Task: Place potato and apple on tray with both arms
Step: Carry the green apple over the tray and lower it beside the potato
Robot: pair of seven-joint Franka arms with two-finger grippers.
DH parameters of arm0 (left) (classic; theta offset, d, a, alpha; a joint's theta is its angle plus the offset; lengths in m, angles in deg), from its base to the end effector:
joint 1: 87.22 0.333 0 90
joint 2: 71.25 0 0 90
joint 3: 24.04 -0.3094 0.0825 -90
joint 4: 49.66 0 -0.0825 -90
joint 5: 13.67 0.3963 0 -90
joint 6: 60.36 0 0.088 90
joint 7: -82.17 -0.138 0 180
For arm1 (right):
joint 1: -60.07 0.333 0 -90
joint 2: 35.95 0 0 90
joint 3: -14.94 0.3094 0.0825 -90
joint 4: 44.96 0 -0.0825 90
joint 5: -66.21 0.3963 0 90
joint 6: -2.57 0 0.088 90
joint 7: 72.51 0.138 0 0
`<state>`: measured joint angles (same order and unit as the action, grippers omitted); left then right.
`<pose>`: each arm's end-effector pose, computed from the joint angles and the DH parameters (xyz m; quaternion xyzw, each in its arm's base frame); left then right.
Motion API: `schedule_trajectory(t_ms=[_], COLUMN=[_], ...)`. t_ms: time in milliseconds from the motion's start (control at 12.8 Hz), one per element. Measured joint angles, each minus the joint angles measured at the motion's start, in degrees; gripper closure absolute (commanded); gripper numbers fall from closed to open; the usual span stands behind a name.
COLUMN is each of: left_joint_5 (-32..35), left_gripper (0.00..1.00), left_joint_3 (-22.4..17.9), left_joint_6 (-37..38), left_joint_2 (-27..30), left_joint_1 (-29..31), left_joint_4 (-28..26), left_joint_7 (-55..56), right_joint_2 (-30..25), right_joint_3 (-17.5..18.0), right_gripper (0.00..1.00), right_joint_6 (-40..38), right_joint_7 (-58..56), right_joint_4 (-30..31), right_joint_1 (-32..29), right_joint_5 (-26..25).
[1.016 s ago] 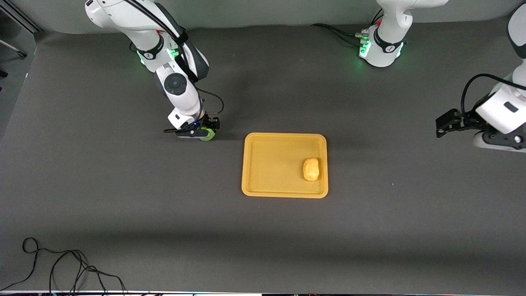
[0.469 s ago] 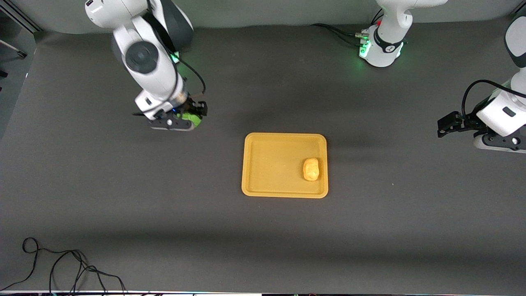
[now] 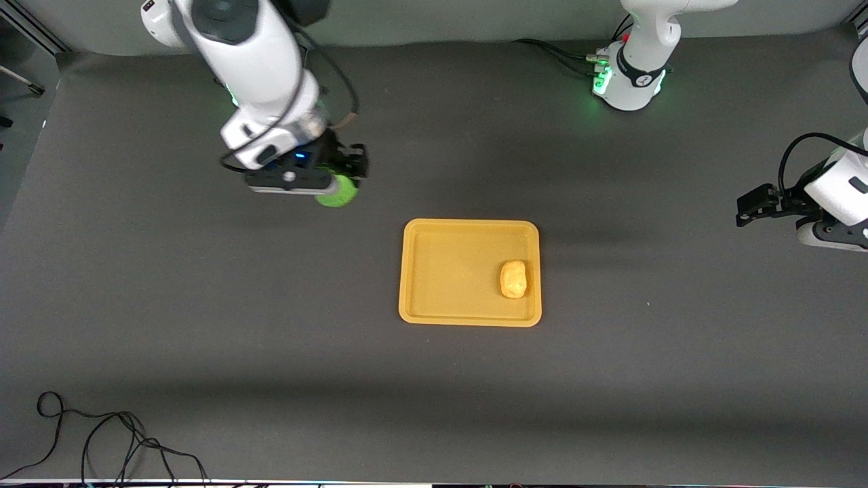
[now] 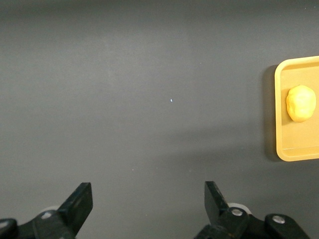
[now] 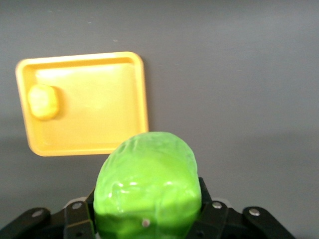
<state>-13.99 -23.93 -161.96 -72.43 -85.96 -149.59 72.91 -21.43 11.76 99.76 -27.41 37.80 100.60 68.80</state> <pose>0.5827 0.0110 0.5080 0.9975 -0.0702 0.0045 0.0024 0.5101 0.4009 0.5056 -0.9975 0.0695 0.0106 0.0112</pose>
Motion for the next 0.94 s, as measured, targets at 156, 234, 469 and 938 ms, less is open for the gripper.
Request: schedule_trajectory(t_ms=[156, 234, 469, 938], left_joint_5=[-0.01, -0.02, -0.03, -0.11], left_gripper=[0.0, 0.0, 0.0, 0.0], left_joint_3=[0.14, 0.24, 0.41, 0.46], left_joint_6=[0.71, 1.35, 2.62, 2.85], left_joint_2=[0.1, 0.17, 0.26, -0.04], left_joint_1=[0.0, -0.01, -0.03, -0.06], left_joint_4=[0.76, 1.26, 2.13, 2.12], left_joint_7=[-0.04, -0.04, -0.06, -0.09], right_joint_2=[10.69, 15.44, 25.69, 40.94], right_joint_3=[0.21, 0.25, 0.25, -0.76], right_gripper=[0.54, 0.54, 0.54, 0.54], right_joint_6=[-1.82, -2.05, 0.62, 16.13], right_joint_7=[8.03, 11.2, 16.18, 16.85], right_joint_4=[-12.27, -17.65, -25.64, -25.3], right_joint_1=[4.55, 6.49, 10.26, 9.42], right_joint_5=[0.05, 0.06, 0.06, -0.08])
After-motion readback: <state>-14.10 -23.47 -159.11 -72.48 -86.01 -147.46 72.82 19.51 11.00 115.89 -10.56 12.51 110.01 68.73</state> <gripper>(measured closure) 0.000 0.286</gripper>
